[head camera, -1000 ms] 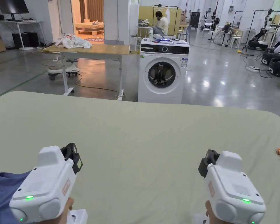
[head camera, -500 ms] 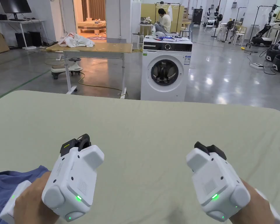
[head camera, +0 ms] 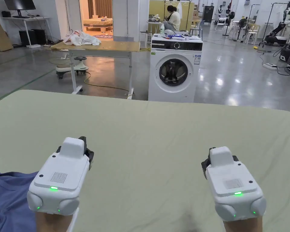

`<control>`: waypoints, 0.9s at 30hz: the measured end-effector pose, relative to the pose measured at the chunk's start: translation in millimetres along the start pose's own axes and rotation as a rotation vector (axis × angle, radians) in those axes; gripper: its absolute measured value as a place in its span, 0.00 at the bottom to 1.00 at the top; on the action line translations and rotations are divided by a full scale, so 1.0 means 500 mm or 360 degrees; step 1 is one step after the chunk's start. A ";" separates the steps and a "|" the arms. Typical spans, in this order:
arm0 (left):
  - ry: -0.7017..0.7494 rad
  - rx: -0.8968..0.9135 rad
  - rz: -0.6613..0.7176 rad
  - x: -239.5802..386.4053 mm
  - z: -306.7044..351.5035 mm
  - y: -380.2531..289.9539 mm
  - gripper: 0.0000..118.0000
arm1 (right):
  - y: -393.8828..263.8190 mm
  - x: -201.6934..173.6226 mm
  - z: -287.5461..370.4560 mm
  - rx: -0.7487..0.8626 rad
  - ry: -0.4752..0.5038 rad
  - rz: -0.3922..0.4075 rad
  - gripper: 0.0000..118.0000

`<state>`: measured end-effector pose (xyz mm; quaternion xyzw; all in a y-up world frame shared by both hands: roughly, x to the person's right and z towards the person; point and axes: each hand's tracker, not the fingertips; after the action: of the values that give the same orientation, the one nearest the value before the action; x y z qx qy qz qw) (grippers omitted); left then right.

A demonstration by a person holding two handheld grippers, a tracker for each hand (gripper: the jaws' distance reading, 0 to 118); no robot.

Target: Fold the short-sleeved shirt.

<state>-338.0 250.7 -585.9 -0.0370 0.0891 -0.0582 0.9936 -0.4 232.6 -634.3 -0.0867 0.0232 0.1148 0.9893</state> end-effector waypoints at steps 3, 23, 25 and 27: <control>-0.0028 0.0016 0.0283 -0.026 -0.027 -0.023 0.00 | -0.040 0.026 -0.030 -0.0012 -0.0061 -0.0326 0.02; 0.0136 -0.0292 0.0164 -0.138 -0.002 -0.032 0.00 | -0.031 -0.008 -0.024 -0.0001 0.0035 -0.0230 0.02; 0.0155 -0.0372 0.0220 -0.195 0.009 -0.038 0.00 | -0.037 -0.017 -0.028 -0.0016 0.0055 -0.0217 0.02; 0.0196 -0.0462 0.0220 -0.253 0.014 -0.051 0.00 | -0.041 -0.025 -0.024 -0.0022 0.0069 -0.0206 0.02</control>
<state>-463.5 241.2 -555.2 -0.1702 0.1596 0.0216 0.9722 -8.2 208.2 -641.8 -0.0975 0.0381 0.0488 0.9933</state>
